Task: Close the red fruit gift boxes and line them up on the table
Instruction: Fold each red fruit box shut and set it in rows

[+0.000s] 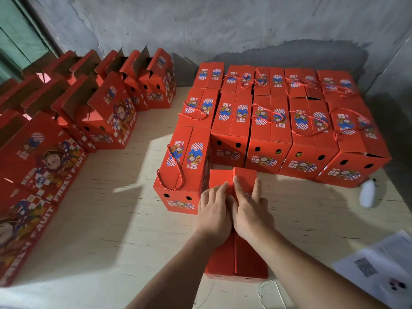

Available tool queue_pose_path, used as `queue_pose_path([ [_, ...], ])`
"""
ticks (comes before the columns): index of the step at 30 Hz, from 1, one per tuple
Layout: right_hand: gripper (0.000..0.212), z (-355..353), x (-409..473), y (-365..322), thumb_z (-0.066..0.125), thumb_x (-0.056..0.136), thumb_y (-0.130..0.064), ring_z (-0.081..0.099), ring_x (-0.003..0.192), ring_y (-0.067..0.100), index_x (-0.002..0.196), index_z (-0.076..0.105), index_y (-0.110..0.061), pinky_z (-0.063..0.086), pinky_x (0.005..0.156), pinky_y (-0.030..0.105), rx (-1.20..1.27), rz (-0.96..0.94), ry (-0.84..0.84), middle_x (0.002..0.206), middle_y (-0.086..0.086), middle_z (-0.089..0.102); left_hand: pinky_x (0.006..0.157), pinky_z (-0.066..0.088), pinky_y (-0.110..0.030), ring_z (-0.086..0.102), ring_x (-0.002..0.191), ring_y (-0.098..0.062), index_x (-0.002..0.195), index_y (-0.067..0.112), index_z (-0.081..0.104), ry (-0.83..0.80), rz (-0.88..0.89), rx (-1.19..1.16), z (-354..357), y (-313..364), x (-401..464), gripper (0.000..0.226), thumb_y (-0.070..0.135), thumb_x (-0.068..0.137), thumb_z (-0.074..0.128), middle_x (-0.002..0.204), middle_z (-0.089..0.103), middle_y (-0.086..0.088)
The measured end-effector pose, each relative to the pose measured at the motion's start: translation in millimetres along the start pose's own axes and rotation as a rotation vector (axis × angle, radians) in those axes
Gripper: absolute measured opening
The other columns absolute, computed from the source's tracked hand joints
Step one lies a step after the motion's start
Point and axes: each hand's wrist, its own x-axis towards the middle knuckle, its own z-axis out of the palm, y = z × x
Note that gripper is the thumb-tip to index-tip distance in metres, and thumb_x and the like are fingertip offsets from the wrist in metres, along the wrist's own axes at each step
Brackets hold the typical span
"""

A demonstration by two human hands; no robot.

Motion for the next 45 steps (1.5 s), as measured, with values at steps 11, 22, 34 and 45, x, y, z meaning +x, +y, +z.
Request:
queue_pose_path([
  [11,0.072,-3,-2,22,0.059,0.099,-0.049,0.016,0.151,0.033,0.159,0.021,-0.037,0.031,0.114,0.045,0.495,0.041,0.083,0.166,0.01,0.001,0.118,0.026,-0.042,0.032,0.145,-0.032,0.155,0.016,0.034,0.094,-0.744,-0.509,-15,1,-27,0.062,0.043,0.103,0.053,0.155,0.037,-0.016],
  [22,0.05,-21,-16,37,0.073,0.089,-0.023,0.064,0.111,0.022,0.137,0.059,-0.024,0.054,0.099,0.051,1.224,0.514,0.106,0.126,-0.001,0.06,0.091,0.057,-0.031,0.072,0.105,-0.012,0.129,0.026,0.057,0.189,-0.726,-1.231,-46,26,-39,0.034,0.019,0.098,0.068,0.119,0.072,0.002],
  [34,0.025,-54,-32,50,0.059,0.099,-0.008,0.056,0.064,0.015,0.121,0.066,-0.019,0.045,0.067,0.033,1.338,0.296,0.008,0.069,0.0,0.062,0.085,0.054,-0.021,0.065,0.113,-0.023,0.119,0.026,0.069,-0.051,-0.575,-0.506,-40,9,-57,0.033,0.041,0.09,0.077,0.116,0.072,0.011],
  [45,0.023,-145,-32,-24,0.058,0.096,-0.028,0.07,0.084,0.016,0.114,0.072,-0.031,0.049,0.079,0.036,1.16,-0.137,-0.181,0.098,0.001,0.076,0.101,0.046,-0.038,0.063,0.114,-0.024,0.12,0.009,0.065,-0.394,-1.2,-0.999,-31,-23,-60,0.077,0.078,0.091,0.049,0.121,0.069,-0.005],
])
